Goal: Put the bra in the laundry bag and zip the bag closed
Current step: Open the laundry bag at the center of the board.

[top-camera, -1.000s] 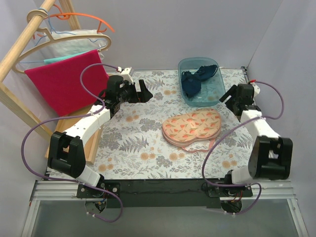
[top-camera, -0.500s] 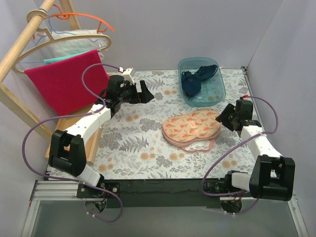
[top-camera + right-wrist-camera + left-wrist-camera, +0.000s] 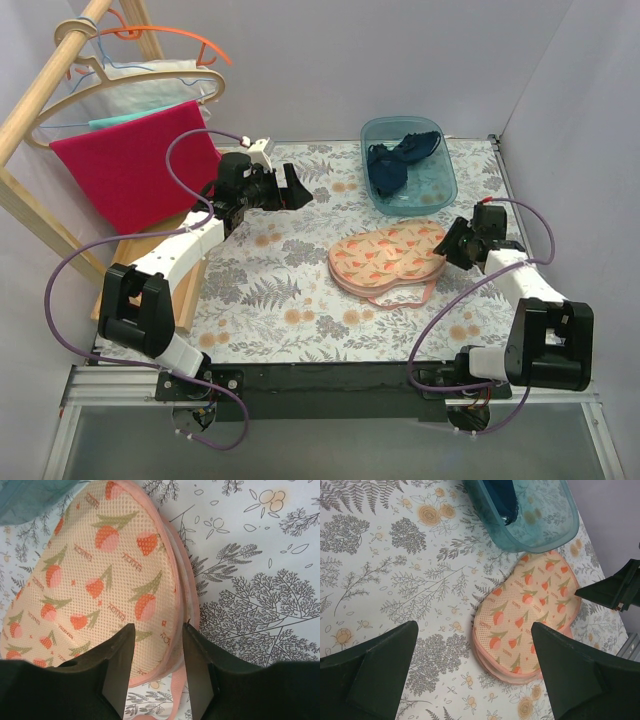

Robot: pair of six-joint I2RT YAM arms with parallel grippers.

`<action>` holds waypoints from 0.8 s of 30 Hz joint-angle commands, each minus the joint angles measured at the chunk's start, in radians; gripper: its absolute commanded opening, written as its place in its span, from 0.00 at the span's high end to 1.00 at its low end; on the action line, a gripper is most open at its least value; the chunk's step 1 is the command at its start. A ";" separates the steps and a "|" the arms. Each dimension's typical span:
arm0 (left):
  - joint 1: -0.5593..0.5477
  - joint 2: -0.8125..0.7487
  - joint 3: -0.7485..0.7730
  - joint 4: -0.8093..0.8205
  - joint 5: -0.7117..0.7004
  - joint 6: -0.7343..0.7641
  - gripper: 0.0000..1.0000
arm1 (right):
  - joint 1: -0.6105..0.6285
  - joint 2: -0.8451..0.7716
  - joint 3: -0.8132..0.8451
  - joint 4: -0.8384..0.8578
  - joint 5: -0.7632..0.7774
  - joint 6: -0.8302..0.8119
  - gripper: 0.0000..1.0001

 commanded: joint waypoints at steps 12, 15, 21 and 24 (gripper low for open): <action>0.005 -0.042 -0.021 0.016 0.020 0.010 0.02 | -0.001 0.011 0.008 0.002 -0.107 -0.093 0.96; 0.005 -0.045 -0.016 0.005 0.014 0.021 0.02 | -0.001 -0.041 0.072 -0.083 -0.121 -0.151 0.98; 0.005 -0.045 -0.008 -0.014 0.024 0.035 0.02 | 0.000 -0.116 0.282 -0.419 -0.193 -0.388 0.96; 0.005 -0.040 0.001 -0.024 0.043 0.041 0.02 | -0.001 -0.182 0.324 -0.491 -0.241 -0.448 0.97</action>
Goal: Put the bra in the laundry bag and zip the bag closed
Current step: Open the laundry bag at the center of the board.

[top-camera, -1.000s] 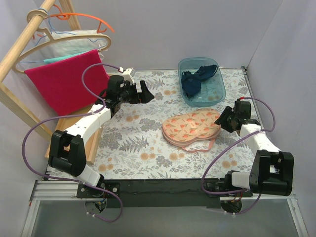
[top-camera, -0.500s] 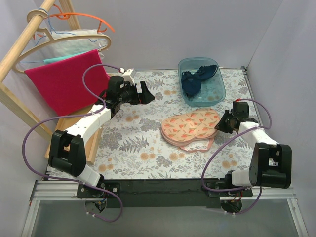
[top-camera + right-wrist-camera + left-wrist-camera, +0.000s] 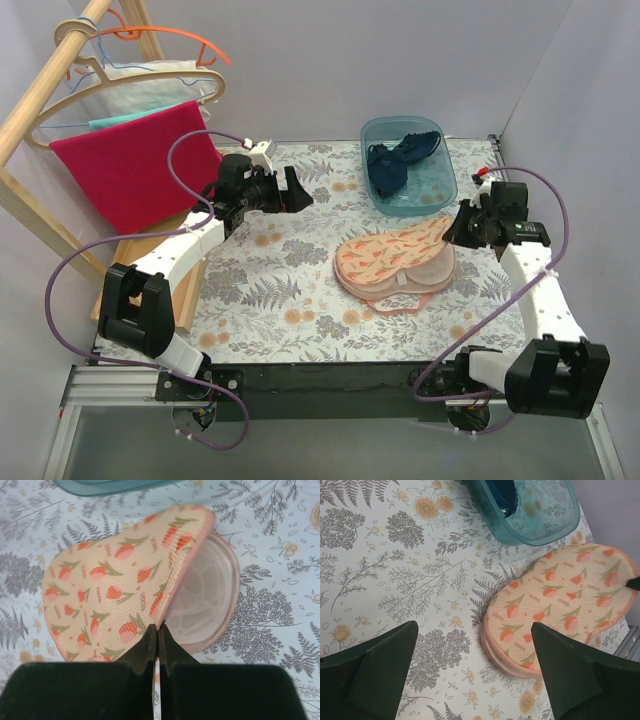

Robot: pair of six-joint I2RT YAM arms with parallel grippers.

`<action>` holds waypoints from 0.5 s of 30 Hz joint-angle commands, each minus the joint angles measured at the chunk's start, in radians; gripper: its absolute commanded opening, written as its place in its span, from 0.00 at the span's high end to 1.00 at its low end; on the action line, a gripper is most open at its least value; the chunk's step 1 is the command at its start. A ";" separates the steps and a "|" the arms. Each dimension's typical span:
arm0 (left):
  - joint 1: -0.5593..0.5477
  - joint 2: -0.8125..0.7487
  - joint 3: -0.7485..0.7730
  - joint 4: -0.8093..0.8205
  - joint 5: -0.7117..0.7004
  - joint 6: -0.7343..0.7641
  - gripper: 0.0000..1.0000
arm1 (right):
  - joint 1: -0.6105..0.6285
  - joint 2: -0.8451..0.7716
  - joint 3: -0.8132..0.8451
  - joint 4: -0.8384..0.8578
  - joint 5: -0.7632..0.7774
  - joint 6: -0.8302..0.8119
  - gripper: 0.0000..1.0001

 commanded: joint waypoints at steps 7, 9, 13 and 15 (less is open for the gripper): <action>0.005 -0.036 0.023 -0.028 0.079 0.030 0.02 | 0.000 -0.166 0.130 -0.229 -0.363 -0.205 0.99; 0.005 -0.033 0.028 -0.028 0.108 0.030 0.02 | 0.008 -0.161 0.114 -0.211 -0.444 -0.233 0.99; 0.005 -0.033 0.026 -0.027 0.128 0.028 0.02 | 0.060 -0.117 0.067 -0.119 -0.527 -0.190 0.99; 0.005 -0.033 0.028 -0.025 0.154 0.028 0.02 | 0.133 -0.094 0.044 -0.047 -0.526 -0.162 0.99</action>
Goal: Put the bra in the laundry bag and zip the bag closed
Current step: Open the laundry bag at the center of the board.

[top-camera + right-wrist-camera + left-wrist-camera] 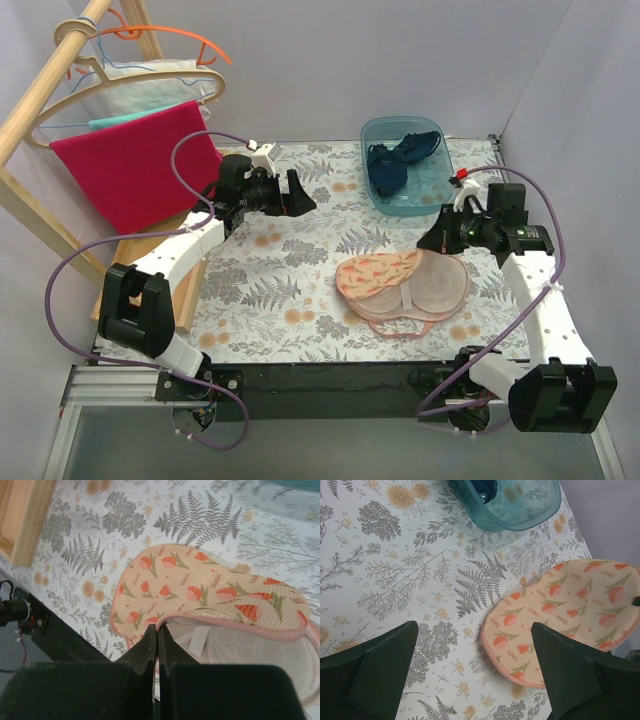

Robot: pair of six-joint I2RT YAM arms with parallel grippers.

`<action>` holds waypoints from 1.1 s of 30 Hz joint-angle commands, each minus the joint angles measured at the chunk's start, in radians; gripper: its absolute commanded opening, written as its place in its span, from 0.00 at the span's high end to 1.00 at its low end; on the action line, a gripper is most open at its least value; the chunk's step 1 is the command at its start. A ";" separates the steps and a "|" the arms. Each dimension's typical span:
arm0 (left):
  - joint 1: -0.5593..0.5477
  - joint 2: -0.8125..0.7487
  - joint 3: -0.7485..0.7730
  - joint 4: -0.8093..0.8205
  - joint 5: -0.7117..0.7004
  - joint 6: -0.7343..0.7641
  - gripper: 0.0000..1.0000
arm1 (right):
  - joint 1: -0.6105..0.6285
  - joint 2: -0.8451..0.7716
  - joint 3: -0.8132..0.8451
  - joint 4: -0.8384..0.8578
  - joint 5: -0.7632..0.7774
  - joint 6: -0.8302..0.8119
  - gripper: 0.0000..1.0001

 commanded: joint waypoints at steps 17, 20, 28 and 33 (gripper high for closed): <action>-0.099 -0.094 0.109 -0.184 0.347 0.190 0.02 | 0.297 0.491 0.166 0.465 0.086 0.343 0.99; -0.136 -0.086 0.121 -0.230 0.340 0.210 0.02 | 0.302 0.540 0.180 0.560 0.034 0.423 0.99; -0.282 -0.065 0.078 -0.265 0.151 0.179 0.02 | 0.367 0.667 0.246 0.614 0.009 0.490 0.98; -0.418 -0.120 -0.068 -0.100 -0.169 -0.015 0.02 | 0.380 0.674 0.226 0.649 0.035 0.523 0.98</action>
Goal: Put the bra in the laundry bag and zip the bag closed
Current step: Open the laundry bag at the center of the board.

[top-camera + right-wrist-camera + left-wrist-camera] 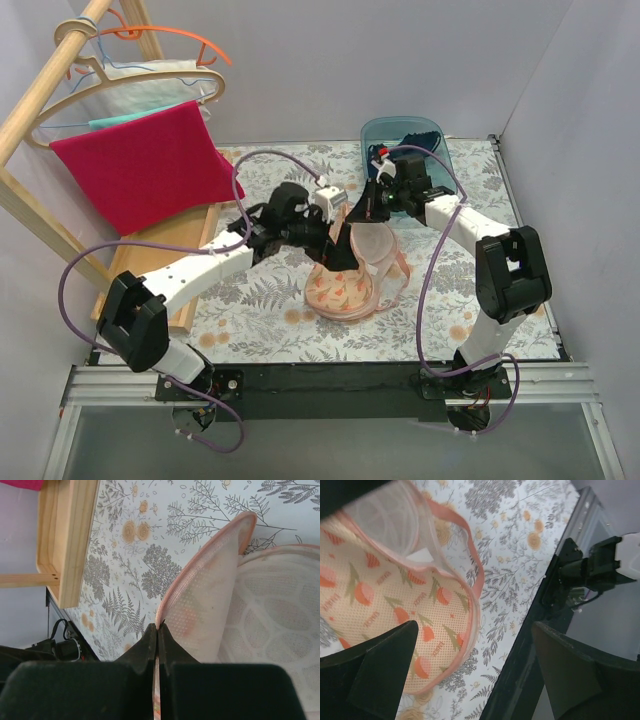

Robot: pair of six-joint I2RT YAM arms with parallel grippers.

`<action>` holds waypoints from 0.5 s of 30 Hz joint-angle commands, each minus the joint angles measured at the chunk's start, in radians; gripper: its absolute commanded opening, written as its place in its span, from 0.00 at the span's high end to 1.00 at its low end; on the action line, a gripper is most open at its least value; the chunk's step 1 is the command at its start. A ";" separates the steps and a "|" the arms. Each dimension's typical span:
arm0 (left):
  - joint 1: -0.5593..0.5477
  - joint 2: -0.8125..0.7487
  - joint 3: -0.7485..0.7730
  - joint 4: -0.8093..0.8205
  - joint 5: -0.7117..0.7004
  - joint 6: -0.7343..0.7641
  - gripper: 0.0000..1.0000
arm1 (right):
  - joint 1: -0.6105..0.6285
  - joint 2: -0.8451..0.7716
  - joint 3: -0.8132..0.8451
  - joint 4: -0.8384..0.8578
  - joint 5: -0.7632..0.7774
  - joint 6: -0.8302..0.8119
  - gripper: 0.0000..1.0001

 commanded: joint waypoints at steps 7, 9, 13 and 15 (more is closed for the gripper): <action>-0.229 -0.096 -0.237 0.266 -0.691 -0.289 0.02 | 0.003 -0.035 -0.029 0.172 0.034 0.116 0.99; -0.255 -0.077 -0.257 0.313 -0.744 -0.301 0.02 | 0.003 -0.041 -0.040 0.186 0.030 0.129 0.99; -0.277 -0.046 -0.263 0.417 -0.810 -0.333 0.02 | 0.003 -0.052 -0.061 0.198 0.024 0.132 0.99; -0.292 -0.022 -0.254 0.456 -0.848 -0.340 0.03 | 0.003 -0.060 -0.066 0.200 0.022 0.130 0.99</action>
